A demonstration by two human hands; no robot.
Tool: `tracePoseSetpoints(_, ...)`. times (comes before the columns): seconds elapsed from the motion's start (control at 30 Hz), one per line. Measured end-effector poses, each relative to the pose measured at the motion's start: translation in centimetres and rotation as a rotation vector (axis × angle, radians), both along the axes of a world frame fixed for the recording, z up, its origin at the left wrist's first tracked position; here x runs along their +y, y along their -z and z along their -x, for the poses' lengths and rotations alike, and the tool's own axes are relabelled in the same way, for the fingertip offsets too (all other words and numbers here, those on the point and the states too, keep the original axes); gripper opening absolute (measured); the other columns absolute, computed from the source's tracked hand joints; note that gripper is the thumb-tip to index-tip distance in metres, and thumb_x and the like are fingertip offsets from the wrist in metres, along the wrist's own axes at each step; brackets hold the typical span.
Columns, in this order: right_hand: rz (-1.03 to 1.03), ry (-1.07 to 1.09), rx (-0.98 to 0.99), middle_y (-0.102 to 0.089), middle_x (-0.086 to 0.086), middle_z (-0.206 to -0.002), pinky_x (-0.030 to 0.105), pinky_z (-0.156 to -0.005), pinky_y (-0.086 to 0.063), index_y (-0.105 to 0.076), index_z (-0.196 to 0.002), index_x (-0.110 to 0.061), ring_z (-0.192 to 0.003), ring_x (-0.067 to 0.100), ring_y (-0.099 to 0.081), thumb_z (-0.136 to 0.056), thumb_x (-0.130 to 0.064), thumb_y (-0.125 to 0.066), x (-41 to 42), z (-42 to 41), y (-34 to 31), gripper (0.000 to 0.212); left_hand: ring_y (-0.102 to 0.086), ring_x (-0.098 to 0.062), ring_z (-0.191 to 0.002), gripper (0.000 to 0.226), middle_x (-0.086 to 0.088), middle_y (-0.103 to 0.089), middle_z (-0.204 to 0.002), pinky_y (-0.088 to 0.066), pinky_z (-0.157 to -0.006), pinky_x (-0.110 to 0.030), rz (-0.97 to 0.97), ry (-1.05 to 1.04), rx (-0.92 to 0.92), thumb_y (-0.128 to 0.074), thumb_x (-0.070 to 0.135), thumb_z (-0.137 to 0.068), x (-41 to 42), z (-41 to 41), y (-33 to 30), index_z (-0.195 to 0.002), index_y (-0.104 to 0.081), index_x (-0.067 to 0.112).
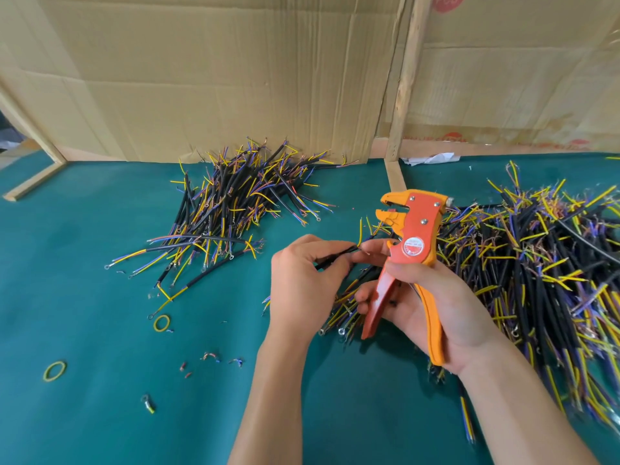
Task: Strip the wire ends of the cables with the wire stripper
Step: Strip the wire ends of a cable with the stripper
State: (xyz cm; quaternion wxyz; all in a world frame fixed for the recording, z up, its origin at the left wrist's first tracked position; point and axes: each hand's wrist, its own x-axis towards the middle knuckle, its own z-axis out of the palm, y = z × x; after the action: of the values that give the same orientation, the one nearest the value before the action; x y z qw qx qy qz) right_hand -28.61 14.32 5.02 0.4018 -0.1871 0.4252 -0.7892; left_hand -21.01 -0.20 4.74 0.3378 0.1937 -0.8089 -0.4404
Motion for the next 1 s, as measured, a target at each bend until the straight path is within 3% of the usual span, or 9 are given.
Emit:
tracePoseSetpoints(0.17, 0.013, 0.03, -0.084, -0.066, 0.026, -0.127, 0.045, -0.071, -0.058, -0.061, -0.13, 0.0, -0.075, 0.035, -0.065, -0.076, -0.015, -0.069, 0.0, 0.1, 0.0, 0.056, -0.065, -0.001, -0.071, 0.015, 0.01, -0.073, -0.08, -0.049, -0.072, -0.019, -0.143, -0.097, 0.097, -0.078, 0.012, -0.083, -0.4, 0.1, 0.1, -0.09, -0.081, 0.026)
tracePoseSetpoints(0.33, -0.032, -0.092, -0.102, -0.067, 0.028, -0.099, 0.045, -0.067, -0.056, -0.064, -0.124, 0.005, -0.073, 0.035, -0.064, -0.072, -0.015, -0.08, 0.5, 0.0, -0.1, 0.059, -0.063, -0.007, -0.07, 0.02, 0.005, -0.076, -0.08, -0.054, -0.076, -0.03, -0.303, -0.127, 0.213, -0.078, 0.012, -0.084, -0.6, 0.2, 0.0, -0.083, -0.079, 0.032)
tracePoseSetpoints(0.4, -0.035, -0.163, -0.083, -0.066, 0.026, -0.094, 0.045, -0.067, -0.055, -0.066, -0.12, 0.003, -0.074, 0.036, -0.064, -0.068, -0.017, -0.086, 0.5, -0.3, -0.2, 0.06, -0.063, -0.009, -0.071, 0.021, 0.002, -0.075, -0.08, -0.053, -0.075, -0.03, -0.305, -0.113, 0.219, -0.078, 0.012, -0.084, -0.7, 0.1, 0.0, -0.083, -0.078, 0.032)
tracePoseSetpoints(0.53, -0.029, -0.218, -0.046, -0.065, 0.026, -0.089, 0.046, -0.066, -0.055, -0.068, -0.114, 0.0, -0.073, 0.038, -0.064, -0.074, -0.011, -0.077, 0.2, -0.6, -0.4, 0.042, -0.06, -0.004, -0.067, 0.028, 0.005, -0.072, -0.077, -0.05, -0.07, -0.022, -0.267, -0.088, 0.196, -0.079, 0.01, -0.083, -0.6, 0.1, -0.2, -0.079, -0.076, 0.037)
tracePoseSetpoints(0.63, -0.027, -0.25, -0.021, -0.063, 0.024, -0.084, 0.046, -0.065, -0.054, -0.068, -0.11, -0.002, -0.072, 0.038, -0.062, -0.075, -0.009, -0.076, 0.4, -0.6, -0.4, 0.036, -0.06, -0.004, -0.066, 0.031, 0.005, -0.071, -0.077, -0.051, -0.071, -0.027, -0.235, -0.076, 0.166, -0.078, 0.009, -0.083, -0.5, 0.1, -0.2, -0.077, -0.076, 0.04)
tracePoseSetpoints(0.77, -0.049, -0.29, -0.005, -0.059, 0.019, -0.078, 0.044, -0.062, -0.053, -0.068, -0.102, -0.006, -0.068, 0.035, -0.061, -0.07, -0.014, -0.089, 0.6, -0.6, -0.5, 0.039, -0.059, -0.006, -0.068, 0.021, 0.003, -0.071, -0.076, -0.051, -0.073, -0.031, -0.219, -0.052, 0.144, -0.077, 0.008, -0.084, -0.4, 0.1, -0.2, -0.084, -0.079, 0.029)
tracePoseSetpoints(0.9, -0.049, -0.284, -0.034, -0.052, 0.014, -0.069, 0.039, -0.056, -0.049, -0.063, -0.089, -0.006, -0.057, 0.03, -0.054, -0.075, -0.021, -0.089, 0.5, -0.8, -0.6, 0.033, -0.058, -0.005, -0.066, 0.02, 0.007, -0.068, -0.073, -0.049, -0.072, -0.028, -0.211, -0.058, 0.136, -0.077, 0.007, -0.083, -0.4, 0.1, -0.2, -0.086, -0.08, 0.026)
tracePoseSetpoints(1.0, -0.099, -0.226, -0.031, -0.044, 0.011, -0.06, 0.032, -0.047, -0.042, -0.052, -0.073, -0.008, -0.046, 0.024, -0.045, -0.074, -0.03, -0.089, 0.3, -1.1, -0.7, 0.043, -0.057, -0.003, -0.065, 0.016, 0.009, -0.066, -0.071, -0.047, -0.071, -0.024, -0.199, -0.065, 0.129, -0.077, 0.006, -0.083, -0.5, 0.1, -0.1, -0.089, -0.081, 0.02)
